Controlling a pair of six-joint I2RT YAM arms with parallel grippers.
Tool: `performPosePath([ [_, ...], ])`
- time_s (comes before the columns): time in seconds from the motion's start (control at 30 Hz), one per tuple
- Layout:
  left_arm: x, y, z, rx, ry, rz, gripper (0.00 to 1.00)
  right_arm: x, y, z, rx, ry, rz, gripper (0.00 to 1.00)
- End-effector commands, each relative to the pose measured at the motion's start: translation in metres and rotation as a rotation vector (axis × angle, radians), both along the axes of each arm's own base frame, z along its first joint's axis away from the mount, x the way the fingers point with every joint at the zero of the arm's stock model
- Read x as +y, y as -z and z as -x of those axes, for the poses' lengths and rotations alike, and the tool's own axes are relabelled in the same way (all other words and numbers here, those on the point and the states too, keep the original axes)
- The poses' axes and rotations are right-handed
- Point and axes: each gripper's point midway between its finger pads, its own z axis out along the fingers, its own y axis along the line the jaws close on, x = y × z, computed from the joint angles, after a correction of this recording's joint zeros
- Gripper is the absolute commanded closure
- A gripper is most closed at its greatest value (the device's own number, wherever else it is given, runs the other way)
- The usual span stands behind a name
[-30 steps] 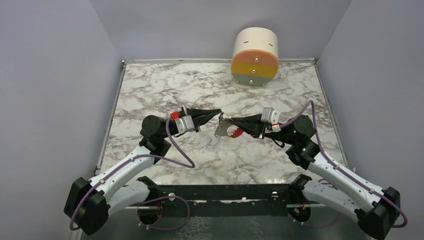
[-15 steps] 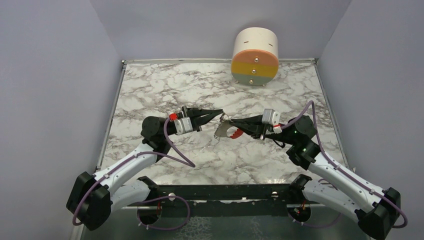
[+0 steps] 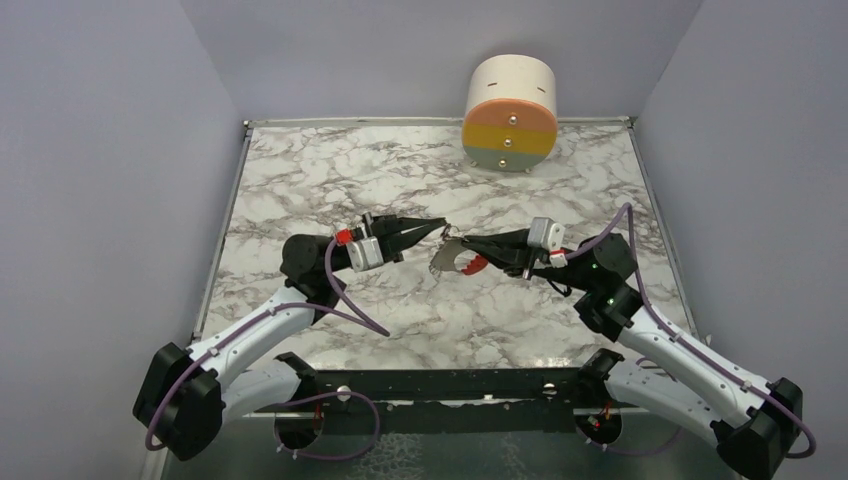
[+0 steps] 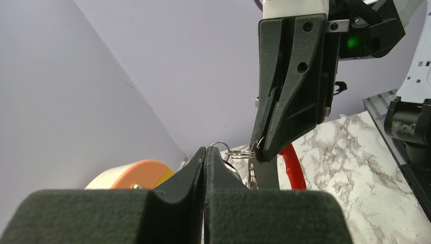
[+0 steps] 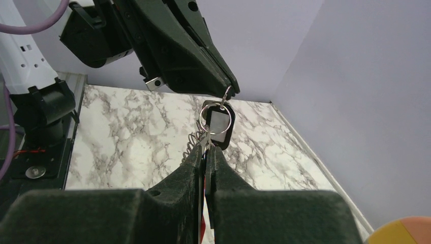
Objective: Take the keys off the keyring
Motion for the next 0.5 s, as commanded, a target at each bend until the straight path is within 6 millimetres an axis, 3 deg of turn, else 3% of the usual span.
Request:
performPosePath([
  [0.0,0.020,-0.044,0.001,-0.123,-0.089,0.103,1.00,-0.003,0.008,-0.003,0.028,0.030,0.004,0.98],
  [0.47,0.040,-0.055,0.010,-0.168,-0.167,0.154,1.00,0.002,0.021,-0.018,0.078,0.063,0.046,0.98],
])
